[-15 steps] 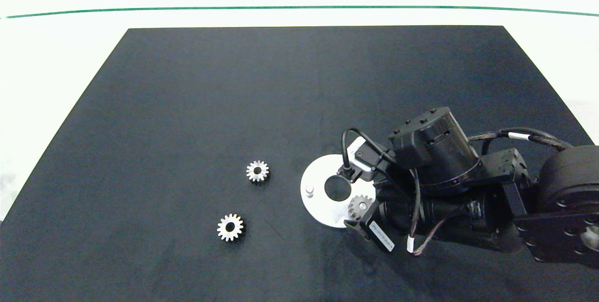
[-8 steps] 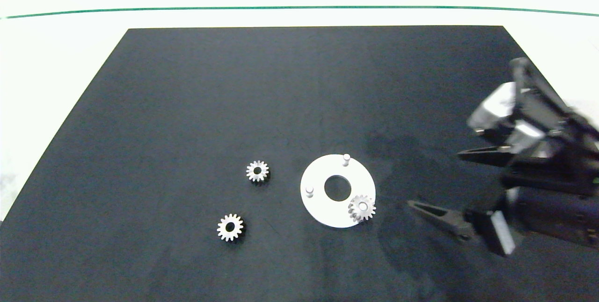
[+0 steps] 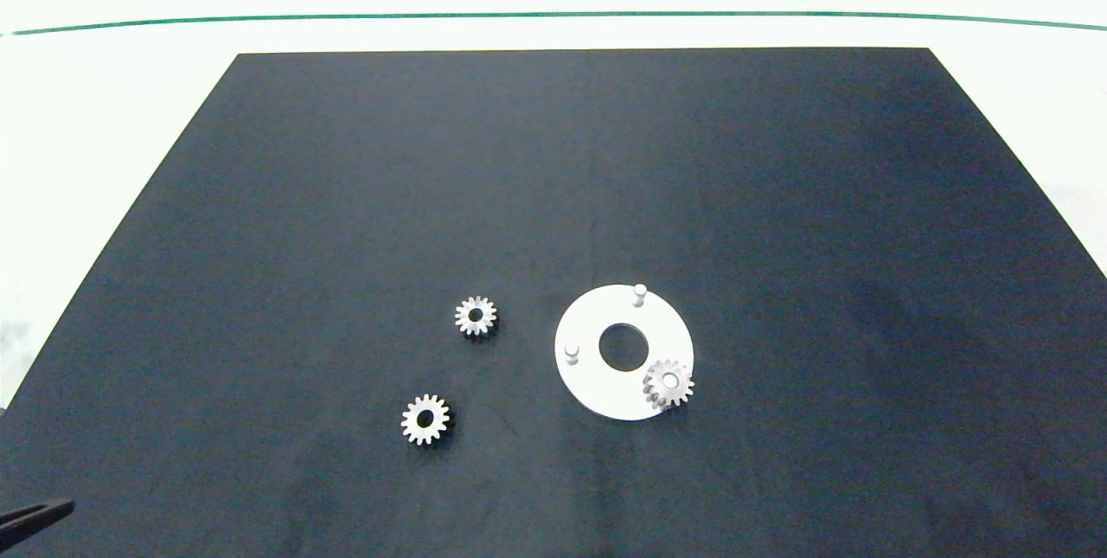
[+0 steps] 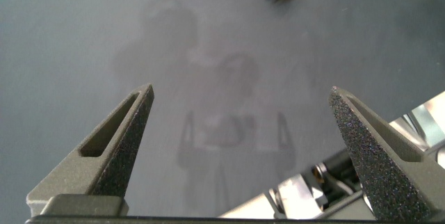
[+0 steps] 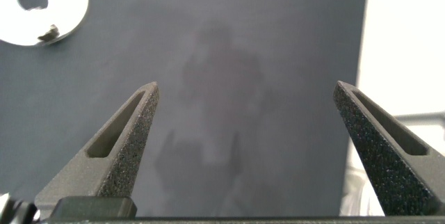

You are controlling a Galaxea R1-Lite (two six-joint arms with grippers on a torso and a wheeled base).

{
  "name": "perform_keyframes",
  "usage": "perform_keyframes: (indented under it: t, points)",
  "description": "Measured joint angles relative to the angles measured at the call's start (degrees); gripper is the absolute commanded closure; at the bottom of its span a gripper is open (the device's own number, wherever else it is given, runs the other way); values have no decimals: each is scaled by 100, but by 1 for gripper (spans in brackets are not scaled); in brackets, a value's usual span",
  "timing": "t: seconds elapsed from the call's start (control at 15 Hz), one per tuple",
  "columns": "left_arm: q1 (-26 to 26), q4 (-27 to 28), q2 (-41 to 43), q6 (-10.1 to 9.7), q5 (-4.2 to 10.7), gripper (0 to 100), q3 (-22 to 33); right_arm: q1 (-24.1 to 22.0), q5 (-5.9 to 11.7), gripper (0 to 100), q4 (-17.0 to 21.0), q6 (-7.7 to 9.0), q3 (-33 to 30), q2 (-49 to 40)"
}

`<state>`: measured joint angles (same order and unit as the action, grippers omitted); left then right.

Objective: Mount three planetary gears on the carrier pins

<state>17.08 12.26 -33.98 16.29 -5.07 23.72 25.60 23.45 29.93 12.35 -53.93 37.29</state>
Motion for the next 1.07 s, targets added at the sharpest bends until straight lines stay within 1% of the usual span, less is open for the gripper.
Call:
perform_keyframes:
  t: [0.07,0.2,0.33,0.4,0.47,0.53,0.6,0.67,0.73,0.87,1.0,1.07]
  points:
    - [310,-336,-386,28,111,0,-18,-149,2,0,77,33,-11,-232]
    - [833,-1029,-1151,50,367,0,-61,-418,5,0,149,44,-37,-614]
    - [1191,-1868,-1921,60,556,0,-171,-796,7,0,157,46,-56,-891]
    - [1429,-2361,-2324,60,774,0,-273,-924,5,0,162,46,-61,-1018]
    - [1718,-2736,-2672,52,1052,0,-374,-998,7,0,201,46,-67,-1134]
    - [1996,-2998,-2999,39,1314,0,-466,-1041,5,0,262,46,-67,-1235]
    - [2222,-3222,-3319,22,1520,0,-527,-1056,5,0,315,44,-67,-1307]
    - [2344,-3384,-3589,0,1634,0,-547,-1067,5,0,321,33,-59,-1370]
    - [2410,-3511,-3832,-15,1686,0,-551,-1073,7,0,330,24,-34,-1429]
    - [2445,-3867,-4253,-55,1734,0,-534,-1078,5,0,339,0,90,-1577]
    - [2399,-4225,-4601,-63,1766,0,-516,-1091,2,0,339,-117,258,-1781]
    - [2349,-4322,-4725,-59,1777,0,-505,-1113,0,0,339,-157,349,-1899]
